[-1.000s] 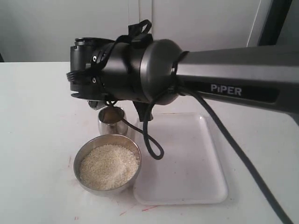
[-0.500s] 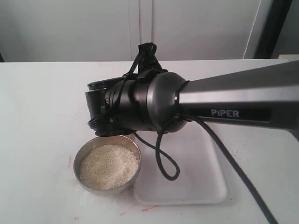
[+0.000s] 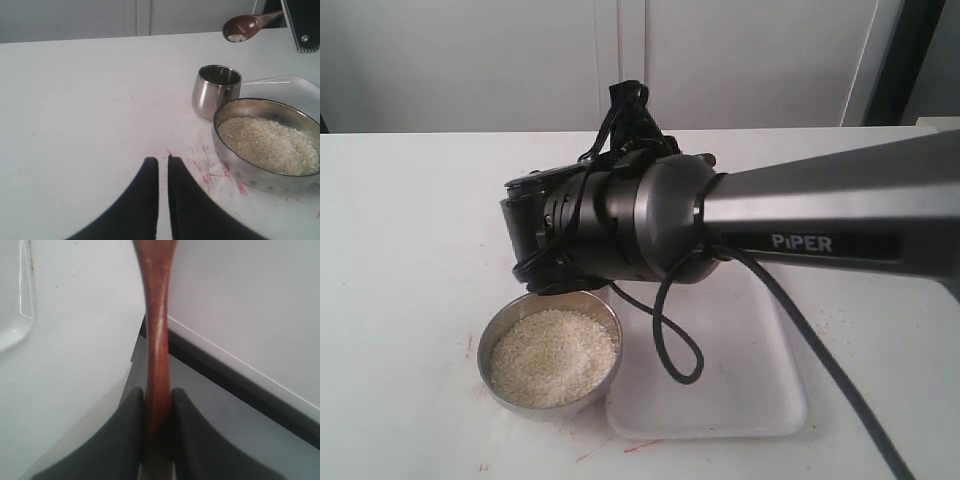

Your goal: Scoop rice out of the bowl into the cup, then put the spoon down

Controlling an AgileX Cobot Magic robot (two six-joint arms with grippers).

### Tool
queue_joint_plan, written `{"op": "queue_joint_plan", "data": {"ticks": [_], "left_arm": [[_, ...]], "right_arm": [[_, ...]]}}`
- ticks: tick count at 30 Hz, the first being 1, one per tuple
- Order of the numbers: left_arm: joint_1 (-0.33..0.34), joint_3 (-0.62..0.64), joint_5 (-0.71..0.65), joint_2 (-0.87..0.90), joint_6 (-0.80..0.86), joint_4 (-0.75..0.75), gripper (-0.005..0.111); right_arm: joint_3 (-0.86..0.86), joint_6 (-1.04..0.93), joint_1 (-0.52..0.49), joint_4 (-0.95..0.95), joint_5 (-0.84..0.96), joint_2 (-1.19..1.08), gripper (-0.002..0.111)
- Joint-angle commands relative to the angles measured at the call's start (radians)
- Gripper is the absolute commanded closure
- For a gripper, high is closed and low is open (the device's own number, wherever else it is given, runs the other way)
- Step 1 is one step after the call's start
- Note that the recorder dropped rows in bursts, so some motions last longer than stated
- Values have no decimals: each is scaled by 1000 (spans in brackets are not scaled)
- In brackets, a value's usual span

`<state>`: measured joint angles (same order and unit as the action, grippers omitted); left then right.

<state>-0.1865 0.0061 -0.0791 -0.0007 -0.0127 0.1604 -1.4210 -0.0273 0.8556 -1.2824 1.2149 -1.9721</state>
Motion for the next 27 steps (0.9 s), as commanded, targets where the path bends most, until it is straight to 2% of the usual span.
{"op": "queue_joint_plan", "data": {"ticks": [1,12,27], "left_arm": [[-1,-6,3,1,-6,10,92],[-1,-6,3,1,-6,10,92],[-1,-6,3,1,-6,10,92]], "right_arm": [[7,5,1,-18,6,10,108],[7,5,37,-20,6,4,108],[7,38,37,-133,6,-32,108]]}}
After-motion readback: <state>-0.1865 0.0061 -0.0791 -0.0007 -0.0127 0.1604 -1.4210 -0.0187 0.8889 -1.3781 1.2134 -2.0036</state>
